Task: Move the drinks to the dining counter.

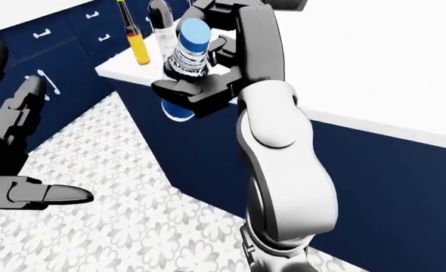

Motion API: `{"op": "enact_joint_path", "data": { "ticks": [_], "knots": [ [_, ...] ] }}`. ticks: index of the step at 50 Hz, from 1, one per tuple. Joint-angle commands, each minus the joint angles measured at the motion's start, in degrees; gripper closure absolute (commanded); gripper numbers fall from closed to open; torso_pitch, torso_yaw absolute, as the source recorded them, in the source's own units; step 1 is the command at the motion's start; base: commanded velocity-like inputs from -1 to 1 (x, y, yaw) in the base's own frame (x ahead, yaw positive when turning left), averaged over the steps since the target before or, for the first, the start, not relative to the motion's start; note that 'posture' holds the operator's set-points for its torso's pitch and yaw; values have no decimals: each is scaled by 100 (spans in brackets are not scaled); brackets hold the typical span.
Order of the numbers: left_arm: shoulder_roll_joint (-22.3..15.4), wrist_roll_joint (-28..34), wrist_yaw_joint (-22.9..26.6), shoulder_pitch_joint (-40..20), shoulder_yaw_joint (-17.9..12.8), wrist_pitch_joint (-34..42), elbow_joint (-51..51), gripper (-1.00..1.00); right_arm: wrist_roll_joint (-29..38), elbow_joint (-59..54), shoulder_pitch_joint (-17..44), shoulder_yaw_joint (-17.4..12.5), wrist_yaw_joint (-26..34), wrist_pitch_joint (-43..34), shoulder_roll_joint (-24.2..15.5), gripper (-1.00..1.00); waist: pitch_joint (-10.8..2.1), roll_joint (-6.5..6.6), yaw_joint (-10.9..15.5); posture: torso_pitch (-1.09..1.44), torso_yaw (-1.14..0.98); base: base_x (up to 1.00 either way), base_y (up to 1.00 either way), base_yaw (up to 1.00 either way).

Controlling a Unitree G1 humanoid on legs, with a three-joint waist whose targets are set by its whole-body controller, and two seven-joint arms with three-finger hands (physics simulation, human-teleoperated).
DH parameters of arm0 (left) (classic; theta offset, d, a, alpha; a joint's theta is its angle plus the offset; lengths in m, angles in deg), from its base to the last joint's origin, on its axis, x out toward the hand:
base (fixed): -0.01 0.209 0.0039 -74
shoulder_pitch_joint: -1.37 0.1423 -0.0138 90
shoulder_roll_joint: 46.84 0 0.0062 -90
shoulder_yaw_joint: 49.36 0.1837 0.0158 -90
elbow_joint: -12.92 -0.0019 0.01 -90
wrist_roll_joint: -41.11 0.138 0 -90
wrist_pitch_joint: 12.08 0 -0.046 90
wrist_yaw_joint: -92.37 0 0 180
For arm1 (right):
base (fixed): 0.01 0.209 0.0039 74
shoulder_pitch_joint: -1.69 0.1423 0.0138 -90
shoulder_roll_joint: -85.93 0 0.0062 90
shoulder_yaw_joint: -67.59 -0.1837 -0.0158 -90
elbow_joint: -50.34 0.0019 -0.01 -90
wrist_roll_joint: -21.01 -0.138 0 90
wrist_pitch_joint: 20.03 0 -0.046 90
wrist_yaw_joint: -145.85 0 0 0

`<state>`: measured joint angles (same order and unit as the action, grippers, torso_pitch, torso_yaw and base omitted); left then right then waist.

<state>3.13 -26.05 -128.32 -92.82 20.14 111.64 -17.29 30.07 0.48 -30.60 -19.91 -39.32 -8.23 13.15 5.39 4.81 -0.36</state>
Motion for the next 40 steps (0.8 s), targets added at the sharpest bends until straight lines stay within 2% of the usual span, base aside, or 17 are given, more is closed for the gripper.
{"op": "enact_joint_path", "data": {
  "ticks": [1, 3, 6, 10, 12, 16, 17, 23, 27, 28, 29, 31, 33, 35, 37, 38, 40],
  "knots": [
    [-95, 75, -49, -86, -171, -144, 21, -100, -43, 148, 248, 15, 1, 213, 11, 100, -151, 77, -10, 0, 0, 51, -9, 0],
    [-90, 69, -53, -99, -168, -129, 21, -100, -62, 146, 255, -1, -2, 223, -3, 100, -171, 9, -26, 0, 0, 53, -11, 0],
    [-100, 25, -66, -130, -193, -101, 21, -100, -84, 143, 254, -2, -21, 236, -7, 100, -145, 102, -23, 0, 0, 53, -11, 0],
    [-95, 27, -85, -168, -156, -79, 21, -100, -112, 131, 252, -12, -29, 250, -26, 100, -192, -41, 45, 0, 0, 53, -11, 0],
    [-56, 66, -78, -196, -123, -48, 21, -100, -120, 132, 284, -21, -38, 231, -39, 100, -117, -80, 54, 0, 0, 34, -6, 0],
    [3, 136, -56, -208, -77, -21, 21, -100, -131, 125, 257, 4, -36, 262, -70, 100, -291, -490, 131, 0, 0, 0, 0, 0],
    [14, 162, -41, -193, -70, -29, 21, -100, -127, 130, 256, 13, -34, 257, -73, 100, -208, -330, 133, 0, 0, 0, 0, 0],
    [36, 194, 21, -76, -148, -86, 21, -100, -95, 127, 269, 18, -5, 263, -97, 100, -130, -329, 35, 0, 0, 0, 0, 0],
    [18, 180, 45, -13, -210, -125, 21, -100, -74, 133, 298, 12, -4, 204, -74, 100, -134, -10, 45, 0, 0, 0, 0, 0],
    [12, 171, 40, -13, -215, -127, 21, -100, -73, 124, 280, 18, -4, 214, -71, 100, -224, -207, -4, 0, 0, 0, 0, 0],
    [13, 171, 40, -9, -216, -133, 21, -100, -72, 126, 280, 19, -4, 210, -68, 100, -474, -150, 37, 0, 0, 27, -3, 0],
    [18, 196, 47, 4, -196, -146, 21, -100, -71, 119, 265, 27, 0, 231, -62, 100, -210, -3, 37, 0, 0, 32, -5, 0],
    [42, 239, 67, 38, -185, -163, 21, -100, -69, 108, 235, 31, 4, 266, -57, 100, -220, 51, 32, 0, 0, 34, -4, 0],
    [25, 209, 64, 53, -219, -169, 21, -100, -60, 122, 244, 38, 1, 261, -50, 100, -241, 1, 36, 0, 0, 34, -4, 0],
    [30, 212, 61, 48, -212, -164, 21, -100, -57, 111, 232, 55, 7, 294, -39, 100, -136, -163, 59, 0, 0, 11, 0, 0],
    [36, 221, 59, 51, -202, -168, 21, -100, -52, 106, 220, 66, 12, 316, -41, 100, -184, -197, 84, 0, 0, 0, 0, 0],
    [62, 299, 83, 86, -163, -198, 21, -100, -41, 109, 221, 81, 30, 317, -40, 100, -271, -521, 94, 0, 0, 0, 0, 0]
  ]
}}
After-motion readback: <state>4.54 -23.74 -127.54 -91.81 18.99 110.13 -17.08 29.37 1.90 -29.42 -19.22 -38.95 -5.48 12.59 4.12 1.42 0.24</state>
